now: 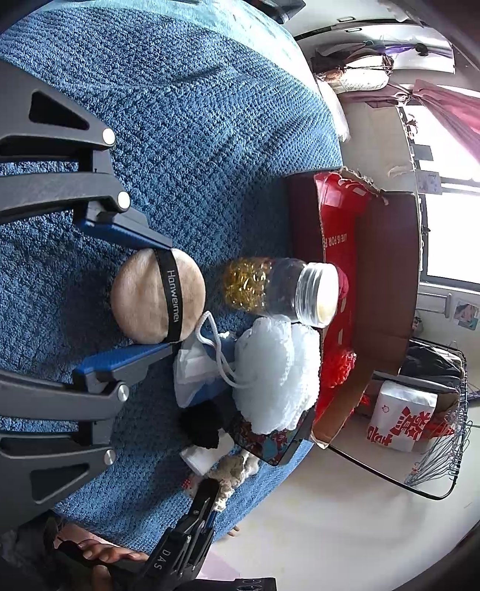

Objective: Organize soft objects
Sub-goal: 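Lift the powder puff with the left tool while the right tool lifts the rope toy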

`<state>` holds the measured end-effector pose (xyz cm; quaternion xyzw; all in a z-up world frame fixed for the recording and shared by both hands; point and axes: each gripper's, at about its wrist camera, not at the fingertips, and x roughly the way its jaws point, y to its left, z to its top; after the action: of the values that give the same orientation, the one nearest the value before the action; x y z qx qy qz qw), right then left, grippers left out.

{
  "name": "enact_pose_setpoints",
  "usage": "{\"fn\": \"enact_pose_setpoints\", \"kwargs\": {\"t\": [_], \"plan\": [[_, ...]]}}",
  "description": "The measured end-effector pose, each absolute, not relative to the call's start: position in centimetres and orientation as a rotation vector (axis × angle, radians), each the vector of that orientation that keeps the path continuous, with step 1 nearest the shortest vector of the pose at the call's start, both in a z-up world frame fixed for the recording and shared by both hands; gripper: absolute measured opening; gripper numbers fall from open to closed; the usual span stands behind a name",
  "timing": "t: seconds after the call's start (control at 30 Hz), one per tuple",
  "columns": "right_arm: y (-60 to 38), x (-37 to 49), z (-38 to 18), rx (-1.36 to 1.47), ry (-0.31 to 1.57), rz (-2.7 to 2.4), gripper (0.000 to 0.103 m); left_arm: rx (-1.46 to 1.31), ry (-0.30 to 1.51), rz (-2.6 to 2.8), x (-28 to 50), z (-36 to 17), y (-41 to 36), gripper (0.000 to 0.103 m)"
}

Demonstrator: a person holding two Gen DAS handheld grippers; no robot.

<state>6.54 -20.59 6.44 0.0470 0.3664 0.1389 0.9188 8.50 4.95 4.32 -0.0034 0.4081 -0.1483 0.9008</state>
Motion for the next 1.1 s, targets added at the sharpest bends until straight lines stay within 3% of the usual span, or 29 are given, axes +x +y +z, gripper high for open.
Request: {"fn": "enact_pose_setpoints", "kwargs": {"t": [1.1], "plan": [[-24.7, 13.9, 9.3, 0.083, 0.735, 0.181, 0.020, -0.014, 0.816, -0.218, 16.9, 7.0, 9.1, 0.051]]}}
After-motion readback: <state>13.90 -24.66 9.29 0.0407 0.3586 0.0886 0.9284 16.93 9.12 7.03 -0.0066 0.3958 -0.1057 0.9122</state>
